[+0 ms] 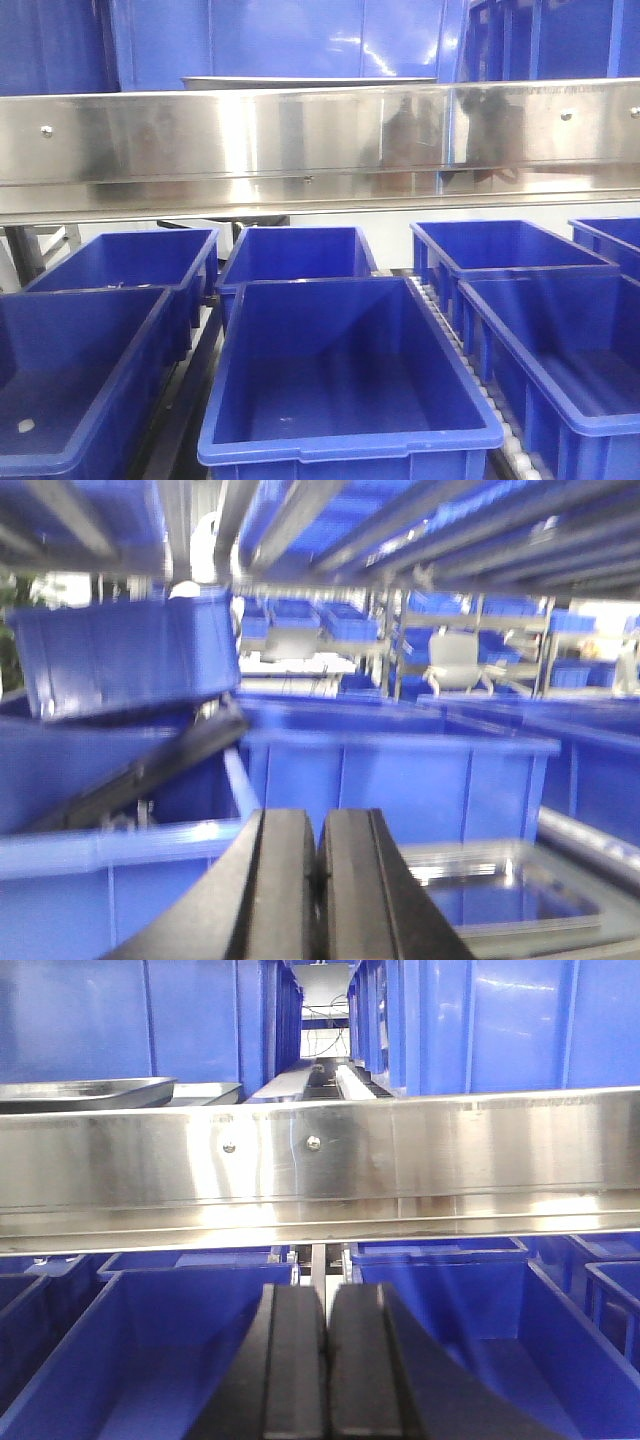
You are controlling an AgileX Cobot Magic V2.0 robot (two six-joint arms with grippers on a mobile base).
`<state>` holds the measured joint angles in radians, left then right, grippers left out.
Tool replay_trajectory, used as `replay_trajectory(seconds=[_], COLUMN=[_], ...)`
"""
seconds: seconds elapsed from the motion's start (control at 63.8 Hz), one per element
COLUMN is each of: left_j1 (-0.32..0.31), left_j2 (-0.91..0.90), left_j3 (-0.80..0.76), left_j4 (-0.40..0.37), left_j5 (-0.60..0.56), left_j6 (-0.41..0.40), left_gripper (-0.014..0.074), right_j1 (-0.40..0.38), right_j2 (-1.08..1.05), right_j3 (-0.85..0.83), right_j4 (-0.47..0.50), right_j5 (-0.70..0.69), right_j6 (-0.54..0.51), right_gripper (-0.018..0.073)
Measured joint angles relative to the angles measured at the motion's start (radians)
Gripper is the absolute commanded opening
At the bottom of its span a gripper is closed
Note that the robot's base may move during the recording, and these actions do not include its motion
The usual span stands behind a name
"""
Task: Stack silver trays without gaps
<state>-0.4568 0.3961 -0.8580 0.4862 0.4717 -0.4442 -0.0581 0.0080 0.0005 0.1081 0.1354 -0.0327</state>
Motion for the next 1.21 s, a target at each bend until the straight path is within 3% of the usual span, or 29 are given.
replay_trajectory(seconds=[0.094,0.204,0.282,0.408,0.518,0.643,0.988,1.208], left_j1=[0.080,0.185,0.277,0.385,0.438,0.457,0.456,0.386], left_j2=[-0.021,-0.038,-0.048,-0.069,-0.111,-0.176,-0.302,-0.327], left_j3=[0.069,0.168,0.257,0.382,0.470,0.584,0.721,0.728], left_j4=[-0.121,-0.318,-0.499,-0.643,-0.668,-0.666,-0.599,-0.486], left_j5=[-0.054,-0.137,-0.200,-0.244,-0.265,-0.303,-0.313,-0.316], left_j6=[0.100,0.230,0.345,0.434,0.450,0.453,0.452,0.346], left_gripper=[-0.0008,-0.0007,-0.0007,-0.0007,-0.0007,-0.0007,-0.0007,-0.0007], right_j1=[0.000,0.000,0.000,0.000,0.000,0.000,0.000,0.000], right_j2=[0.000,0.000,0.000,0.000,0.000,0.000,0.000,0.000], right_j3=[0.000,0.000,0.000,0.000,0.000,0.000,0.000,0.000], right_j4=[0.000,0.000,0.000,0.000,0.000,0.000,0.000,0.000], right_j5=[0.000,0.000,0.000,0.000,0.000,0.000,0.000,0.000], right_j6=[0.000,0.000,0.000,0.000,0.000,0.000,0.000,0.000], right_gripper=[-0.0079,-0.0079,-0.0079,-0.0079,-0.0079,-0.0079,-0.0079,-0.0079])
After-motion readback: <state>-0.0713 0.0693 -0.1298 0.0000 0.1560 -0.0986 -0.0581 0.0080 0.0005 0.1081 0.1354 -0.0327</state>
